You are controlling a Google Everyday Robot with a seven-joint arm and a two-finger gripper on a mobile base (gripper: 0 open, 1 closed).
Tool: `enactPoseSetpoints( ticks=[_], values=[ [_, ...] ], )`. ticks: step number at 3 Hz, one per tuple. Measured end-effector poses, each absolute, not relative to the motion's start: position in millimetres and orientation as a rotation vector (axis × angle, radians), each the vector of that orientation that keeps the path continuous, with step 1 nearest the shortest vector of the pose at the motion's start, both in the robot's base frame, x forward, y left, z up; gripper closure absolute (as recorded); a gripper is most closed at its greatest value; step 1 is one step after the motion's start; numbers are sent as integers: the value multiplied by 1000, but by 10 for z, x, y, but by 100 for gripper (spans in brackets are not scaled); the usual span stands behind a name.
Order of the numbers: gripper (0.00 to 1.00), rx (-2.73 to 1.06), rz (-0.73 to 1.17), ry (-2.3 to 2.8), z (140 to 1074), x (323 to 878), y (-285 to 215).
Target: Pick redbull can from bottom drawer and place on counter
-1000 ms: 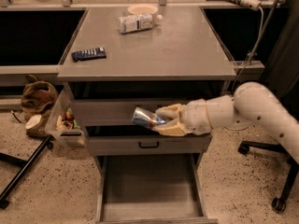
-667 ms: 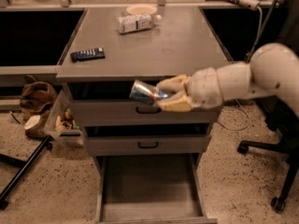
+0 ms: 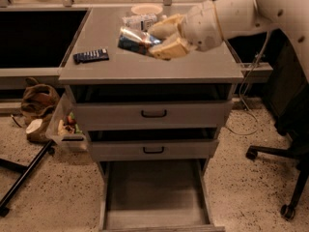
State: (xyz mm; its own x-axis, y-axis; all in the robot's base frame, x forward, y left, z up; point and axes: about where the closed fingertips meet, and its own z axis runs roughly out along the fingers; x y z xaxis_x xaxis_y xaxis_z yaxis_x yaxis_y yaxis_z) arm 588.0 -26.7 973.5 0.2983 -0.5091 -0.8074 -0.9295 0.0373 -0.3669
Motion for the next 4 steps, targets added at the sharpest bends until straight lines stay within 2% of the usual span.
enactPoseSetpoints(
  ticks=[1, 2, 4],
  values=[
    [100, -1639, 355, 1392, 9934, 6450, -78],
    [100, -1609, 298, 1490, 9834, 6961, 11],
    [100, -1543, 504, 1642, 8808, 7364, -30]
  ],
)
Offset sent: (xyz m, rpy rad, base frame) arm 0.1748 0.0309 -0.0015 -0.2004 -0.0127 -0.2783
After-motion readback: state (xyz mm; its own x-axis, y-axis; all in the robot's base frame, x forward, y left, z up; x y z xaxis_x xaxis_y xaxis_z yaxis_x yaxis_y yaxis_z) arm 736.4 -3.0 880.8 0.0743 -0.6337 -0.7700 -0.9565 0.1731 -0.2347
